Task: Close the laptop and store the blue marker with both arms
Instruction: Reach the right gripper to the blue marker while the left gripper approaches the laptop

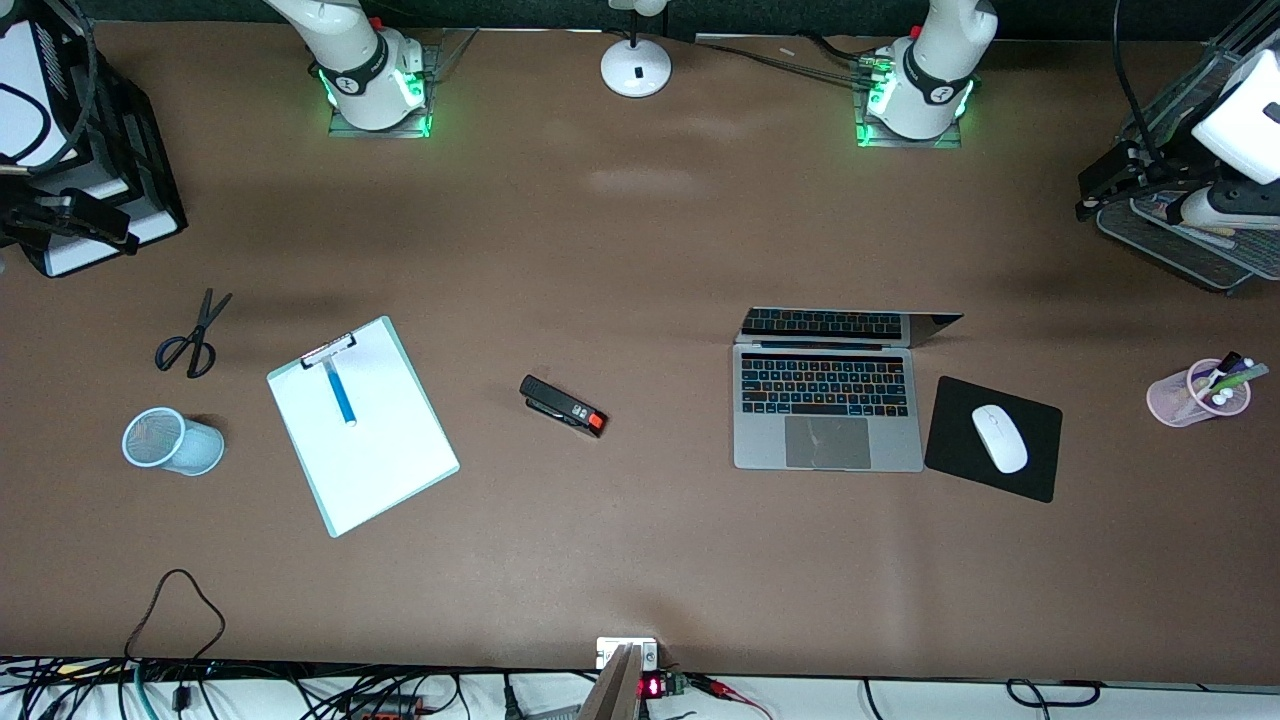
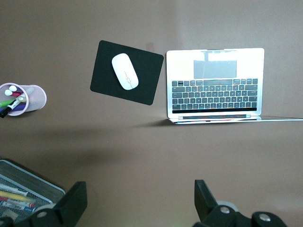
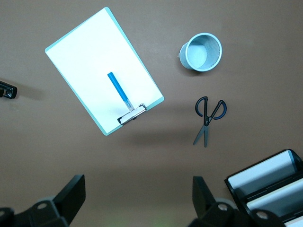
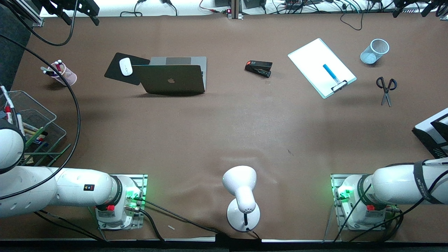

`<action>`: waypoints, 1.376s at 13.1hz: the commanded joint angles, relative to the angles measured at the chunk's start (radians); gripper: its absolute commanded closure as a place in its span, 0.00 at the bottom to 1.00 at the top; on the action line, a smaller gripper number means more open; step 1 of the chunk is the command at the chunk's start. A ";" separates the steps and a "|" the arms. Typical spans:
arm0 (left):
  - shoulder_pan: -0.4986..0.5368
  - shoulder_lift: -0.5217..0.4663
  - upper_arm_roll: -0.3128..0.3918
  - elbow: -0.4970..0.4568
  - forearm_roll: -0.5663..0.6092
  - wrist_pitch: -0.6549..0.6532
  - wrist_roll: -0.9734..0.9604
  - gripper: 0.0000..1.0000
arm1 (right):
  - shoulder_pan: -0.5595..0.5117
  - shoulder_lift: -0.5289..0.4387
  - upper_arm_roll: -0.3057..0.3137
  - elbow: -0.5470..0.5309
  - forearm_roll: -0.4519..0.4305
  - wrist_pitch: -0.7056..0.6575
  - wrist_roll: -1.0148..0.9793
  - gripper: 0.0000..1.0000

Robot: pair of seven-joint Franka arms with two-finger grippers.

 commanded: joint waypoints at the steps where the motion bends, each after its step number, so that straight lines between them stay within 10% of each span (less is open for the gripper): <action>1: -0.002 -0.001 0.002 0.010 -0.003 -0.012 -0.008 0.00 | -0.002 -0.026 0.003 -0.015 0.013 -0.024 -0.003 0.00; 18: -0.005 0.129 -0.001 0.067 -0.022 -0.139 -0.016 0.00 | 0.107 0.296 0.003 -0.001 0.016 0.253 -0.091 0.00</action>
